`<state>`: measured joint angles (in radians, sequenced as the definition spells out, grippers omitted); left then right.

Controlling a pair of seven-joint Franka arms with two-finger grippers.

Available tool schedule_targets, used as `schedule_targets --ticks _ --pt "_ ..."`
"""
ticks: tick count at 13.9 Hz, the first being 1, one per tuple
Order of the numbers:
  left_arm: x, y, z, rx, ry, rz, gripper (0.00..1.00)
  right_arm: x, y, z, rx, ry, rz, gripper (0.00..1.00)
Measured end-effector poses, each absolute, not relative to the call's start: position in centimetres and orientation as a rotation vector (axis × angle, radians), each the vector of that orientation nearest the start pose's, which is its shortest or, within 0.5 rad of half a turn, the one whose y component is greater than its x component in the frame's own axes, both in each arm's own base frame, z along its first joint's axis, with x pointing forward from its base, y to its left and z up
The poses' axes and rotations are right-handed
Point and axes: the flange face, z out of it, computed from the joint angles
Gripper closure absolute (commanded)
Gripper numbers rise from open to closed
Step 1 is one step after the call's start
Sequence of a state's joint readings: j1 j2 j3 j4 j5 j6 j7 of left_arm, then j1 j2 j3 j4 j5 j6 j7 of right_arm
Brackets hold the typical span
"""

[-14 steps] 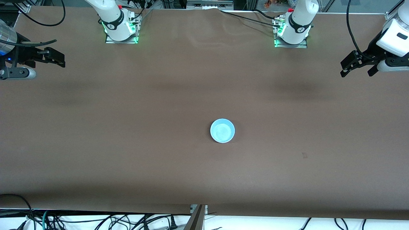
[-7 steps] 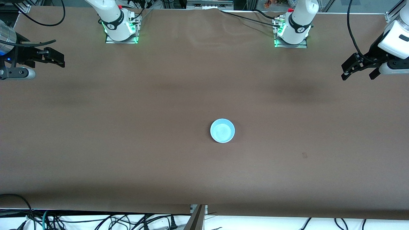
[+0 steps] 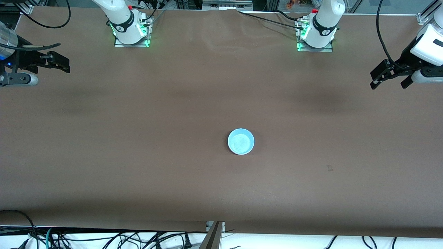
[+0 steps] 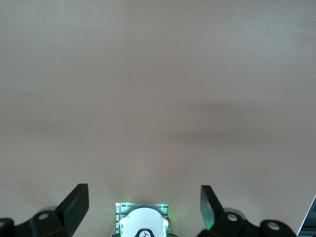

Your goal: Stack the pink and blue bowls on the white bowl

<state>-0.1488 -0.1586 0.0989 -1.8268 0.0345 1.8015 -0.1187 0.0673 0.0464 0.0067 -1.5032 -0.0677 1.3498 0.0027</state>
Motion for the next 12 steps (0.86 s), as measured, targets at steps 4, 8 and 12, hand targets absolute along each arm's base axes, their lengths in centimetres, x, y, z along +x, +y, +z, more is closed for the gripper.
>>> schedule_targets --ticks 4,8,12 --pt "52.5 -1.9 60.8 -3.125 -0.101 -0.210 0.00 54.3 3.2 61.3 -3.199 -0.101 0.316 0.00" --pt "54.4 -2.0 60.9 -3.119 -0.104 -0.222 0.00 54.3 3.2 61.3 -3.199 -0.101 0.315 0.00" --pt "55.3 -2.3 61.5 -3.116 -0.098 -0.245 0.00 54.4 3.2 61.3 -3.198 -0.101 0.315 0.00"
